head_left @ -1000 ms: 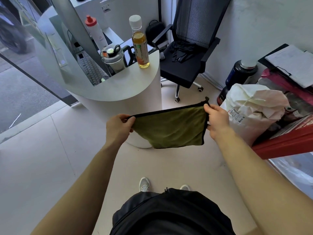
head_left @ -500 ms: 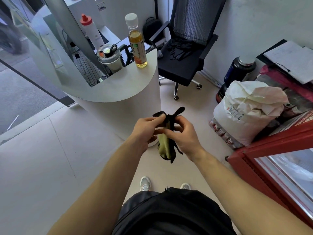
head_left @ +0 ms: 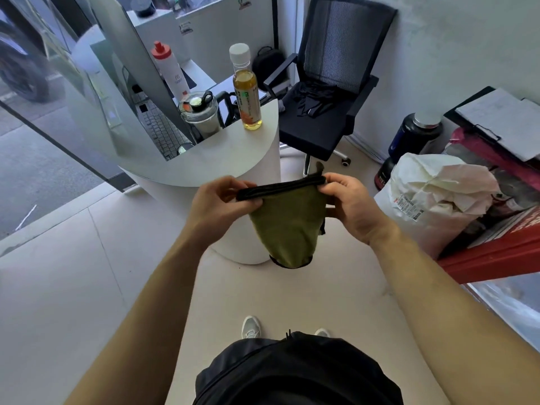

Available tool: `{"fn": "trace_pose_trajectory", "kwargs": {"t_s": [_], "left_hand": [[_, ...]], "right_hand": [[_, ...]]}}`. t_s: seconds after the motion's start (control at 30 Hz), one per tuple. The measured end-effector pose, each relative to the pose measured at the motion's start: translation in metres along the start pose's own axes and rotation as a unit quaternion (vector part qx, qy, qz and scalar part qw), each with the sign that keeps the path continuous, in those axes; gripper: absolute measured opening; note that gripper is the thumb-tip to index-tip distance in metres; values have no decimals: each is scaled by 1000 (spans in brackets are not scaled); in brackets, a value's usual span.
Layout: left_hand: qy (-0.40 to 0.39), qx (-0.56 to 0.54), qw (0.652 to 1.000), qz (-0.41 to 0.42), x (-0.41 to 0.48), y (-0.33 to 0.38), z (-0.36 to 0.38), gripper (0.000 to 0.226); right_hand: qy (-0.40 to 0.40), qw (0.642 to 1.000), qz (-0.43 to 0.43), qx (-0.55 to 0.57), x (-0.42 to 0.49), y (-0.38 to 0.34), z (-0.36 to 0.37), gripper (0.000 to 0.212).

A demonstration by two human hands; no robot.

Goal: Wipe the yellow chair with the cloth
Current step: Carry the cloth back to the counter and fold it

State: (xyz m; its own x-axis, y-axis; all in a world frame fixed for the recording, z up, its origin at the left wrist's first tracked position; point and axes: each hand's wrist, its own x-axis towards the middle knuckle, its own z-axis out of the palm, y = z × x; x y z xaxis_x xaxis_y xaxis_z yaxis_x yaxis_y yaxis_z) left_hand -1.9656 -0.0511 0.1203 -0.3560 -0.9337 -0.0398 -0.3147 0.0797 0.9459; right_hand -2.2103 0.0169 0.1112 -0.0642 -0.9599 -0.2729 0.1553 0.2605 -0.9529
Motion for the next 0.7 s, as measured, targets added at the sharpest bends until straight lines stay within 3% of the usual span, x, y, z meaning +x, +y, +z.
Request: {"fn": "trace_pose_trajectory", "kwargs": {"t_s": [0.1,0.2,0.23,0.37,0.47,0.57,0.7], "left_hand": [[-35,-103,993,35,0,13,-5,25],[-109,-159,980,-43,-5,1,8,73],[-129,-169,975,-66,-8,-5,14,79],[-95,-258,951,-143,-21,-16,30,40],[-55,-330,924,-184,-24,-6,37,32],[-27,-313,927,-205,-23,-4,36,25],[-20,-321,916,-240,-28,-11,27,28]], "right_hand": [[-4,999,-15,29,-1,-17,6,25],[-9,992,-34,122,-1,-36,21,29],[1,988,-37,153,1,-40,24,31],[47,978,-28,203,13,-35,17,52],[-38,993,58,94,12,-7,11,58],[-110,979,156,65,5,26,10,53],[-134,975,153,90,1,47,8,56]]}}
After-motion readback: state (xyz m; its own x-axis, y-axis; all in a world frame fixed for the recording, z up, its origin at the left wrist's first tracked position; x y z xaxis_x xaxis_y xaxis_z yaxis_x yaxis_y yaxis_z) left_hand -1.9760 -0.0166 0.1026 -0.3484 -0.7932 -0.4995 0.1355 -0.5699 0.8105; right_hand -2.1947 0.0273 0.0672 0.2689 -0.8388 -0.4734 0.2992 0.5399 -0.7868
